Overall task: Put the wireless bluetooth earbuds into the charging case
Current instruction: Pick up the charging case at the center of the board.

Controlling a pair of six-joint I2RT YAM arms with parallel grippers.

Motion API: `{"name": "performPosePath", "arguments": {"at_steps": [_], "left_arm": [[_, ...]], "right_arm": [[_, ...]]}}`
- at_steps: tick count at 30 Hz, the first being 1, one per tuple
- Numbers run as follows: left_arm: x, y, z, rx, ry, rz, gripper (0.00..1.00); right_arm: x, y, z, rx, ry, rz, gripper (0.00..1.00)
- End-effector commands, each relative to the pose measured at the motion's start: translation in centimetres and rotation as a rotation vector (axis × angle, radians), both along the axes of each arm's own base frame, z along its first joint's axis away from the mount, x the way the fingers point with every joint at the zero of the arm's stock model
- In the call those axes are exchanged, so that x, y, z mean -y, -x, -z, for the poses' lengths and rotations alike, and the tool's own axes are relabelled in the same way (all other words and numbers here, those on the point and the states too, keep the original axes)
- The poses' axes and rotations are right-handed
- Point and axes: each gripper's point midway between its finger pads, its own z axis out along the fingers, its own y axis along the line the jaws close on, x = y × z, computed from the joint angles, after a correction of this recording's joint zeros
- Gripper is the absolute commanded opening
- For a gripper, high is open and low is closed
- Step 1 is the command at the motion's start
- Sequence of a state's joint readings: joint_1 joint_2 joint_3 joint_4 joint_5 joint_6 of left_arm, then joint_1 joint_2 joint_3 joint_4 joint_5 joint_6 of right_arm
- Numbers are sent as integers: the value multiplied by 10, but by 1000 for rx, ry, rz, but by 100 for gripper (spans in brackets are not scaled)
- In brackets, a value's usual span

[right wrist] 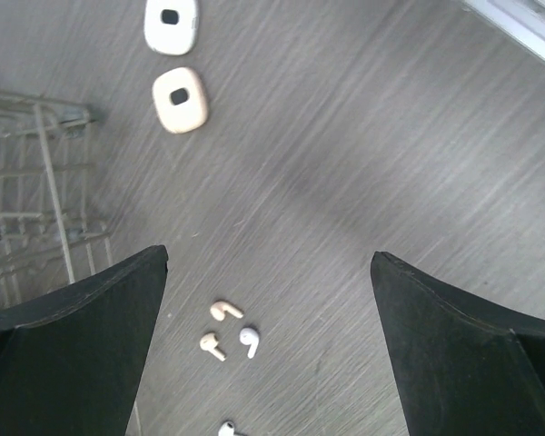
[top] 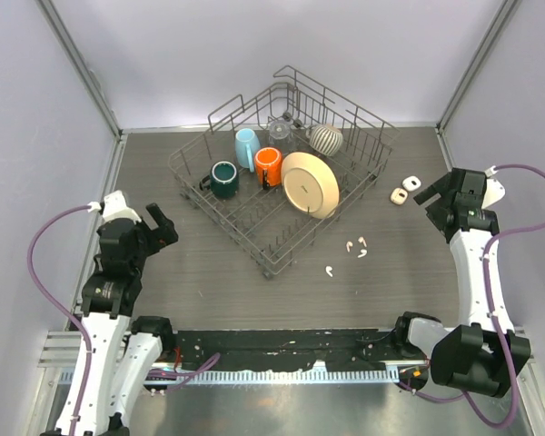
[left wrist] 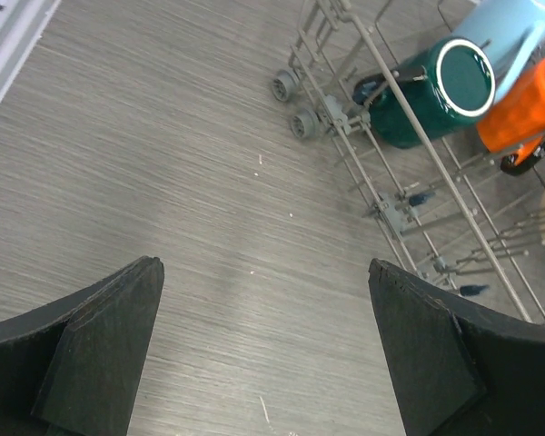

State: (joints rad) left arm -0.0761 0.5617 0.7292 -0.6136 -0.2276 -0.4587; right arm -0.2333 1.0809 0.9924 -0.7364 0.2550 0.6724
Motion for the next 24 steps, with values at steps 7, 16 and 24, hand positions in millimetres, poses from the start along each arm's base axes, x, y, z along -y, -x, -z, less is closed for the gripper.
{"name": "performPosePath", "arguments": {"at_steps": [7,16,24], "left_arm": [[5,-3,-15,39,-21,56,100],[12,-1,-16,60,28,60,100],[31,6,-20,55,7,206,100]], "right_arm": [[11,-10,-15,-34,38,13,100],[6,3,-14,-89,63,-103,100],[2,13,12,-161,34,-106,95]]}}
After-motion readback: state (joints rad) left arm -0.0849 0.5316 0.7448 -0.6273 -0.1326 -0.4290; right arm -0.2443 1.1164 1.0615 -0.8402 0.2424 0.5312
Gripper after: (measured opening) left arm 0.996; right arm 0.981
